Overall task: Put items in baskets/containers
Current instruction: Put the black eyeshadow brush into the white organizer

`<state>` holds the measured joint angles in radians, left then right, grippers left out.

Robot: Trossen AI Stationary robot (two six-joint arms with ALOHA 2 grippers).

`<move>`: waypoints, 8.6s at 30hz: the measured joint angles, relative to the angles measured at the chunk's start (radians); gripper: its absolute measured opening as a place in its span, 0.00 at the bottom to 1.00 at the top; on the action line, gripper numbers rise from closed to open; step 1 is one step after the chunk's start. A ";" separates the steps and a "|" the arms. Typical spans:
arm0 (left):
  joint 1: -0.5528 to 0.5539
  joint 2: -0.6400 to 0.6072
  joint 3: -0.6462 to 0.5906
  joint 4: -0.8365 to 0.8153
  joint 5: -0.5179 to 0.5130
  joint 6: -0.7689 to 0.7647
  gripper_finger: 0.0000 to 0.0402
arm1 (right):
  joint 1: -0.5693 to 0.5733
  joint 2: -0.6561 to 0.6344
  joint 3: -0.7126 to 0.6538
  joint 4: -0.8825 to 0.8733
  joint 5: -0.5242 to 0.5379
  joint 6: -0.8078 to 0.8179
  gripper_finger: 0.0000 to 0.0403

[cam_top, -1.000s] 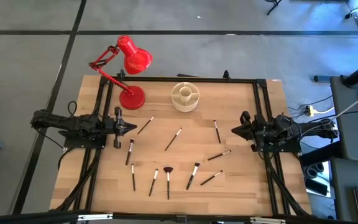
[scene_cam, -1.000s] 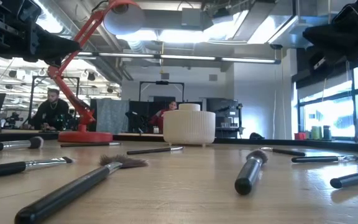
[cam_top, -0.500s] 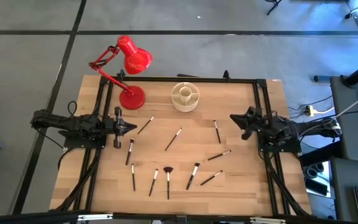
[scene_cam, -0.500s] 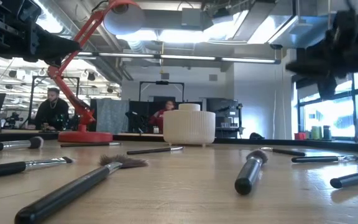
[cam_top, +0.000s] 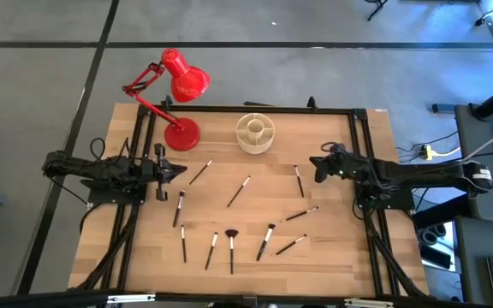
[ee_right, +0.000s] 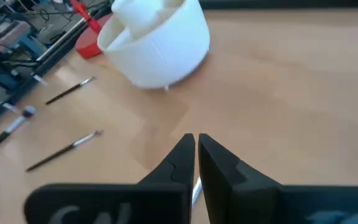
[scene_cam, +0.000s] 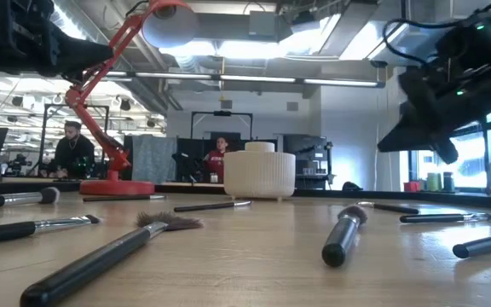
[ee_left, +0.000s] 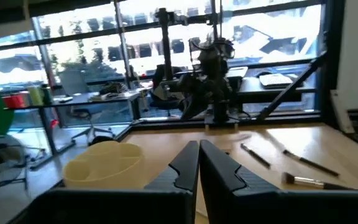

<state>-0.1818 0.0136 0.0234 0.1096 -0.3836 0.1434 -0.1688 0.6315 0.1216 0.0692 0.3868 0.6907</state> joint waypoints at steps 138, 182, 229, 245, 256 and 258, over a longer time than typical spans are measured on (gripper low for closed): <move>0.456 1.705 0.884 -0.616 0.072 -0.655 0.19 | -0.136 0.645 0.562 -0.086 0.000 -0.593 0.28; 0.562 1.673 1.025 0.568 0.091 -0.166 0.01 | -0.135 0.645 0.563 -0.070 -0.014 -0.594 0.28; 0.294 1.720 1.025 -0.171 0.112 -0.329 0.21 | -0.184 0.590 0.563 -0.093 -0.048 -0.582 0.28; 0.254 1.960 1.076 -0.172 0.157 -0.658 0.21 | -0.153 0.220 0.563 -0.427 -0.266 -0.346 0.28; 0.241 1.976 1.107 -0.338 0.147 -0.656 0.07 | 0.005 0.125 0.563 -0.593 -0.108 -0.270 0.28; 0.241 1.974 1.106 -0.345 0.156 -0.629 0.02 | 0.011 0.122 0.563 -0.590 -0.095 -0.276 0.28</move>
<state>0.0593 1.9878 1.1297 -0.2355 -0.2275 -0.4858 -0.1581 0.7532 0.6842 -0.5208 0.2919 0.4149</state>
